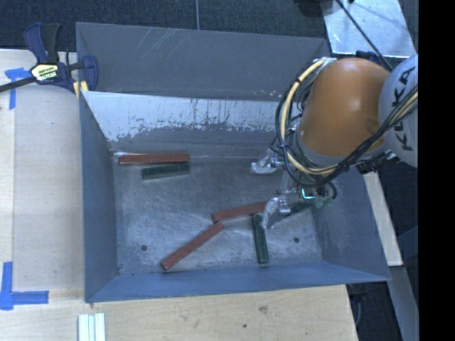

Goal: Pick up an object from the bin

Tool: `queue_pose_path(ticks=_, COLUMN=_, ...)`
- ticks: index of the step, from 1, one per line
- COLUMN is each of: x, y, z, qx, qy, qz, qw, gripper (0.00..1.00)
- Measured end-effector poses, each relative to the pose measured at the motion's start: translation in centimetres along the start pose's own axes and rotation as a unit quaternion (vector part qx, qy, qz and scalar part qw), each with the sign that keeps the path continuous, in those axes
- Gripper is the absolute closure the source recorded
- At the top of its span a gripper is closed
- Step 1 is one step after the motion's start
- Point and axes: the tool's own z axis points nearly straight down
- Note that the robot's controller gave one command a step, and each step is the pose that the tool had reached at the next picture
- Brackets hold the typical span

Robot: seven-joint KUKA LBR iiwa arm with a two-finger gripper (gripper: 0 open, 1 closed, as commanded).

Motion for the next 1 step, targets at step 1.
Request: queue_pose_path(ticks=1, x=-0.18, y=0.00, z=-0.39, qx=0.000, qy=-0.0041, qz=0.000, qw=1.0000, gripper=0.00)
